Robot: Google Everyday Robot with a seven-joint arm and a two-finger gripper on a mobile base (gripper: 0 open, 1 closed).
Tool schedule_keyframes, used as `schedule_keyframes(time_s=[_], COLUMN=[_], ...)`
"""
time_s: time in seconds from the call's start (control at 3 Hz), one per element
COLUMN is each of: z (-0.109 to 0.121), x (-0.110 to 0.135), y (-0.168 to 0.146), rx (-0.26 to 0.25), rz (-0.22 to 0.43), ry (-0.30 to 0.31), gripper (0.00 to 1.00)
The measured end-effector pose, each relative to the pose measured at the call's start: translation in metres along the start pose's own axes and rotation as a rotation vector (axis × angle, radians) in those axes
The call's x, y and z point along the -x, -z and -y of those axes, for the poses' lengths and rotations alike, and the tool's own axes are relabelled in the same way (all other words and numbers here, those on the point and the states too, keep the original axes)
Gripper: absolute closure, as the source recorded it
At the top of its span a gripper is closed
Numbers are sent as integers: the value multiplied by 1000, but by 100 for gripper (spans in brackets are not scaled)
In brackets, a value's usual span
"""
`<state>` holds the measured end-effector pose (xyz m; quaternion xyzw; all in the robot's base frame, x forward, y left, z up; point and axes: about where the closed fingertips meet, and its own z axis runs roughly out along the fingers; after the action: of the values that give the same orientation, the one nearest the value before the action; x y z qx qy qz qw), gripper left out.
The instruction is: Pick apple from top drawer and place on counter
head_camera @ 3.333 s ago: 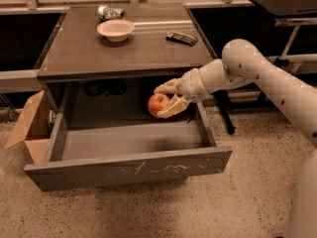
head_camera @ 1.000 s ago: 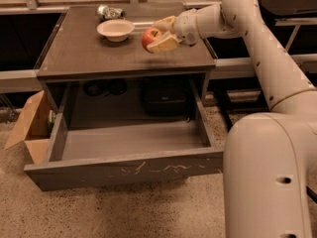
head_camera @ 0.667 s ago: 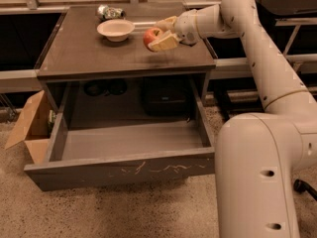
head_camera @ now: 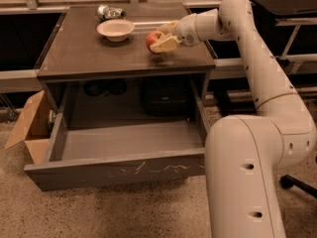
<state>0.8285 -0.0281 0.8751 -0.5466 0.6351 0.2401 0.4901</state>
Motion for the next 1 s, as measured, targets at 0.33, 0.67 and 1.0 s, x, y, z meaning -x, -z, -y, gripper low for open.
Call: schedule_keyframes(time_s=[0.33,0.67,1.0], z=[3,6,7], x=[-10,-22,-25], y=[-3,-6,-5], rx=[-1,0,0], rz=[-19,-37,-40], ry=[-35,-76,-91], gripper=[100,82,59])
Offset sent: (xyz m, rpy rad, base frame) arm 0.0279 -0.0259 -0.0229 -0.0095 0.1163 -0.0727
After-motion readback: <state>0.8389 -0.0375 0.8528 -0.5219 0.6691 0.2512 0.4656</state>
